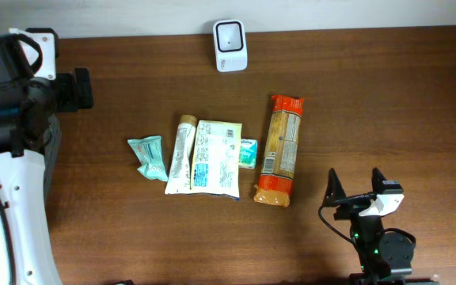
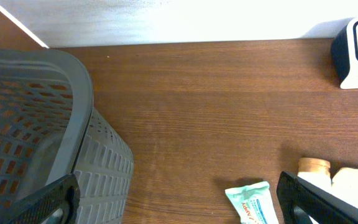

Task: Scan the item barcode
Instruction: 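Reach the right gripper to the spaghetti pack and grasp it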

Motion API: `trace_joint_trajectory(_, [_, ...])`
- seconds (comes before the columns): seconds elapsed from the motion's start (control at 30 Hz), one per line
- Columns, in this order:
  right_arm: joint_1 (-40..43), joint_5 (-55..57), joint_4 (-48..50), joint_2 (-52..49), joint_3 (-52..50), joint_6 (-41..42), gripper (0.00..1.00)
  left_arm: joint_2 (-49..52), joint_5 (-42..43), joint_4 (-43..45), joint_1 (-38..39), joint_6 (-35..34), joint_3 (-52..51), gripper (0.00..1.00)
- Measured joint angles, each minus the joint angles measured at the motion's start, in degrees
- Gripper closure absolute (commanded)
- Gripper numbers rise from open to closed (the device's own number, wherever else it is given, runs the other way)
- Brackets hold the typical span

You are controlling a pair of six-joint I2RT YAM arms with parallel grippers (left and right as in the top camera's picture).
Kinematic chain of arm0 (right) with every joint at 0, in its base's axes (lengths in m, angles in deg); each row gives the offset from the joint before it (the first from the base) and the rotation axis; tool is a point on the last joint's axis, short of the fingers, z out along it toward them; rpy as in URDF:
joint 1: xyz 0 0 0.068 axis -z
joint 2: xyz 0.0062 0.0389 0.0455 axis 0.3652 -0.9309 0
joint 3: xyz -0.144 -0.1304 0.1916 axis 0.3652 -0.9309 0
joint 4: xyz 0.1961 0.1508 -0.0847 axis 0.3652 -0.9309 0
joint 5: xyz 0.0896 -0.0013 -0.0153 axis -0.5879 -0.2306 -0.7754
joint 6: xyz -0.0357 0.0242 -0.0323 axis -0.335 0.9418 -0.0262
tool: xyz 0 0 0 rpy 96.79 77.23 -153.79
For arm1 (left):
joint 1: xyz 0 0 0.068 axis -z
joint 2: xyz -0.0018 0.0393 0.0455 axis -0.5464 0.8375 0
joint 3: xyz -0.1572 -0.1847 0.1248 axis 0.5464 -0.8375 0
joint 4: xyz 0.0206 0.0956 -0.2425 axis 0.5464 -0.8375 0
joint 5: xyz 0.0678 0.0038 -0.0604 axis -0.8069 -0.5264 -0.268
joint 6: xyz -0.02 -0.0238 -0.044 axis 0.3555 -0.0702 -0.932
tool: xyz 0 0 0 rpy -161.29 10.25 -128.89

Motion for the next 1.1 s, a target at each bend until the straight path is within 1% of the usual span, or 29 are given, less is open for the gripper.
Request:
trace_joint_trajectory(0.1, [0.0, -5.5, -0.3, -1.1, 0.5, 0.0, 0.01, 0.0, 0.0, 0.0, 0.0, 0.0, 0.0, 0.01])
trace_joint_trajectory(0.2, [0.0, -9.8, -4.7, -6.1, 6.3, 0.0, 0.01, 0.0, 0.0, 0.0, 0.0, 0.0, 0.0, 0.01])
trace_joint_trajectory(0.3, [0.0, -12.7, -12.5, -16.7, 21.4, 0.0, 0.01, 0.0, 0.0, 0.0, 0.0, 0.0, 0.0, 0.01])
trace_joint_trajectory(0.33, [0.0, -13.1, -16.7, -19.9, 26.1, -0.3, 0.01, 0.0, 0.0, 0.2, 0.0, 0.0, 0.0, 0.01])
trace_joint_trajectory(0.43, [0.0, -14.1, -31.5, -35.2, 44.0, -1.3, 0.01, 0.0, 0.0, 0.0, 0.0, 0.0, 0.0, 0.01])
trace_joint_trajectory(0.5, [0.0, -15.0, -40.8, -44.9, 53.8, -1.5, 0.01, 0.0, 0.0, 0.0, 0.0, 0.0, 0.0, 0.01])
trace_joint_trajectory(0.53, [0.0, -16.1, -43.8, -50.4, 58.6, -1.5, 0.01, 0.0, 0.0, 0.1, 0.0, 0.0, 0.0, 0.01])
trace_joint_trajectory(0.6, [-0.1, -18.1, -45.2, -59.3, 64.3, -1.5, 0.01, 0.0, 0.0, 0.0, 0.0, 0.0, 0.0, 0.01])
trace_joint_trajectory(0.67, [-0.1, -19.0, -45.0, -64.6, 65.5, -1.6, 0.02, 0.0, 0.0, 0.0, 0.0, 0.0, 0.0, 0.01])
trace_joint_trajectory(0.7, [-0.1, -19.3, -45.2, -67.6, 65.6, -1.7, 0.05, 0.0, 0.0, 0.0, 0.0, 0.0, 0.0, 0.01])
trace_joint_trajectory(0.73, [-0.1, -19.5, -45.9, -72.7, 65.7, -1.8, 0.08, 0.0, 0.0, 0.0, 0.0, 0.0, 0.0, 0.01])
trace_joint_trajectory(0.77, [-0.1, -19.8, -46.3, -75.6, 65.7, -1.9, 0.08, 0.0, 0.0, 0.0, 0.0, 0.0, 0.0, 0.01])
trace_joint_trajectory(0.8, [-0.1, -20.9, -46.8, -80.8, 65.8, -1.9, 0.10, 0.0, 0.0, 0.0, 0.0, 0.0, 0.0, 0.01])
trace_joint_trajectory(0.83, [-0.1, -22.0, -46.8, -81.8, 65.8, -2.0, 0.12, 0.0, 0.0, 0.0, 0.0, 0.0, 0.0, 0.01])
trace_joint_trajectory(0.87, [-0.1, -22.9, -46.8, -87.5, 65.8, -2.3, 0.14, 0.0, 0.0, 0.0, 0.0, 0.0, 0.0, 0.01])
trace_joint_trajectory(0.9, [-0.1, -24.8, -46.6, -90.9, 65.8, -2.9, 0.18, 0.0, 0.0, 0.0, 0.0, 0.0, 0.0, 0.01])
trace_joint_trajectory(1.0, [-0.1, -29.1, -43.8, -101.8, 65.8, -3.6, 0.25, 0.0, 0.0, 0.1, 0.0, 0.0, 0.0, 0.01])
trace_joint_trajectory(1.07, [-0.1, -31.1, -41.1, -106.3, 65.8, -3.9, 0.27, 0.0, 0.0, 0.0, 0.0, 0.0, 0.0, 0.01])
trace_joint_trajectory(1.1, [-0.1, -31.7, -40.1, -107.6, 65.8, -4.0, 0.29, 0.0, 0.0, 0.0, 0.0, 0.0, 0.0, 0.01])
